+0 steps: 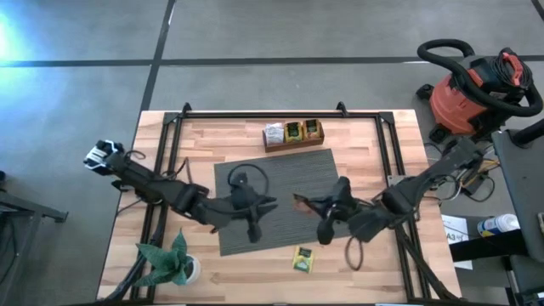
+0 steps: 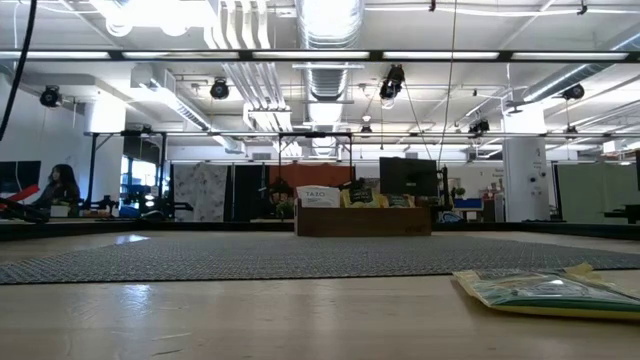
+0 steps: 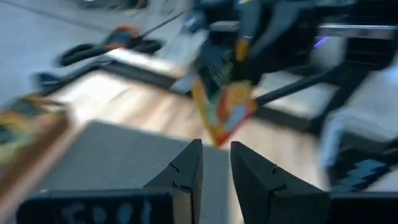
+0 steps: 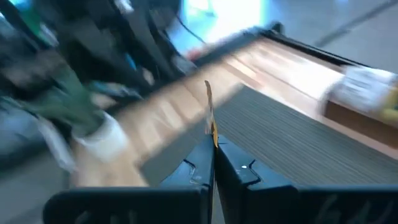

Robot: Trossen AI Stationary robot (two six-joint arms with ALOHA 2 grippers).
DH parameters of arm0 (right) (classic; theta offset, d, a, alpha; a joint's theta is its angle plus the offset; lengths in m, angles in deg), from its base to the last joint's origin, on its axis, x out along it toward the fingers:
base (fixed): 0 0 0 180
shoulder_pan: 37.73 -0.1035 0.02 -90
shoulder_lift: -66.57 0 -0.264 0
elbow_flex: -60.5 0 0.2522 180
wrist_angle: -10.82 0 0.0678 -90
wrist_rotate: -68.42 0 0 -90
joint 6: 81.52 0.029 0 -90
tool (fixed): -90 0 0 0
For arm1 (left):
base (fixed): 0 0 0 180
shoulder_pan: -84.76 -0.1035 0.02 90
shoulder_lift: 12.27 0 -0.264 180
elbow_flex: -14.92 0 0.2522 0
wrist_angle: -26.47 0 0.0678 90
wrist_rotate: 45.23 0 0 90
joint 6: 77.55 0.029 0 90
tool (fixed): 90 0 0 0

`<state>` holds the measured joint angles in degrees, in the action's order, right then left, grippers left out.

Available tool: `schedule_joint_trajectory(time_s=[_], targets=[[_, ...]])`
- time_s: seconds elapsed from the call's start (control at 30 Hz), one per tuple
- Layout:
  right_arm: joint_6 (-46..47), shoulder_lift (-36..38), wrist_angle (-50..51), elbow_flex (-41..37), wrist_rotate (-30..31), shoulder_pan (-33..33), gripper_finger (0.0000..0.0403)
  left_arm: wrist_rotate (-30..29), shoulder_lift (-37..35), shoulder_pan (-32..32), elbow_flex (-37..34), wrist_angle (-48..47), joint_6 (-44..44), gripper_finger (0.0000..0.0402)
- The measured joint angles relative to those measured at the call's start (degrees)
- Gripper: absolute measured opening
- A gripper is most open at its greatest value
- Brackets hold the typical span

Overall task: Pick & Place Tea
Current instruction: Put the orange tea bag into the right section of the wooden organizer

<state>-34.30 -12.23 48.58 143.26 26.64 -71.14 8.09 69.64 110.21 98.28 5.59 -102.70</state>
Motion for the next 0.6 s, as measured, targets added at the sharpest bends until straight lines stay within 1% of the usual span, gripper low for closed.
schedule_joint_trajectory(time_s=[0.13, 0.2, 0.3, 0.4, 0.5, 0.6], targets=[[-3.8, 4.4, -16.4, -7.0, -0.1, 0.0, 0.0008, 4.9, -3.1, 0.0, -10.7, 19.4, -1.5, 0.0077], [-4.2, 5.5, -20.9, -9.6, -0.3, 0.0, 0.0008, 6.4, -4.0, -0.1, -15.0, 28.2, -3.2, 0.0077], [-4.4, 5.7, -25.0, -11.4, -3.1, 0.1, 0.0008, 6.6, -4.4, -0.1, -19.2, 36.8, -4.9, 0.0077], [-4.5, 4.6, -27.4, -11.7, -5.1, 0.1, 0.0008, 6.8, -3.7, -0.2, -20.4, 40.7, -5.3, 0.0077], [-5.2, 3.3, -29.1, -11.5, -6.2, 0.3, 0.0008, 7.5, -2.5, -0.4, -19.5, 40.8, -5.2, 0.0077], [-6.6, 2.1, -29.2, -9.4, -7.3, 0.6, 0.0008, 8.6, -0.7, -0.7, -18.1, 40.7, -5.1, 0.0077]])
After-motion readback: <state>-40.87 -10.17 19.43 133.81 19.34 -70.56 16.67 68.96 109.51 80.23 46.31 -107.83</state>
